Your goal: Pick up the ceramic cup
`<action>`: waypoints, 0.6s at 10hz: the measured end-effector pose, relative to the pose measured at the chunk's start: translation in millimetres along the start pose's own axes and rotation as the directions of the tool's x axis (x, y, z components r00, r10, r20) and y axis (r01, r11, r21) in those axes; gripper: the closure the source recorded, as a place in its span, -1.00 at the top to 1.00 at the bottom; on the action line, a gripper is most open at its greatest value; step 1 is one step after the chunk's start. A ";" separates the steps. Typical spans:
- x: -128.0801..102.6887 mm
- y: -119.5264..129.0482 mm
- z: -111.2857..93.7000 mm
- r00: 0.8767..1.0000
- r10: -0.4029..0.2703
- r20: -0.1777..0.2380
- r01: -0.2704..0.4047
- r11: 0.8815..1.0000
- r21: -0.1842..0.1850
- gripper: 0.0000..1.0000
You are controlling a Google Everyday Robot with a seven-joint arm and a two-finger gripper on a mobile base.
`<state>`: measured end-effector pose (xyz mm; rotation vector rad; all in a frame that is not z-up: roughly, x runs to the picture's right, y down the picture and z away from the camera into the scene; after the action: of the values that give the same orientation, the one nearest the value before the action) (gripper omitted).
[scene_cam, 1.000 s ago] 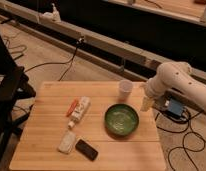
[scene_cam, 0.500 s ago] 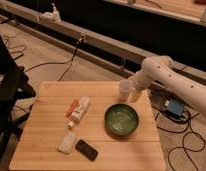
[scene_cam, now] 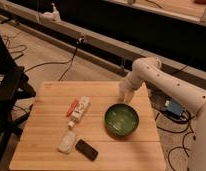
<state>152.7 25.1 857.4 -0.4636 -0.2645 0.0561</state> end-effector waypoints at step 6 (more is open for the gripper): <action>17.9 -3.2 21.1 0.997 0.072 0.017 -0.072 0.997 -0.032 0.25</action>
<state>164.4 33.4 881.3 -0.5038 -0.2668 0.1269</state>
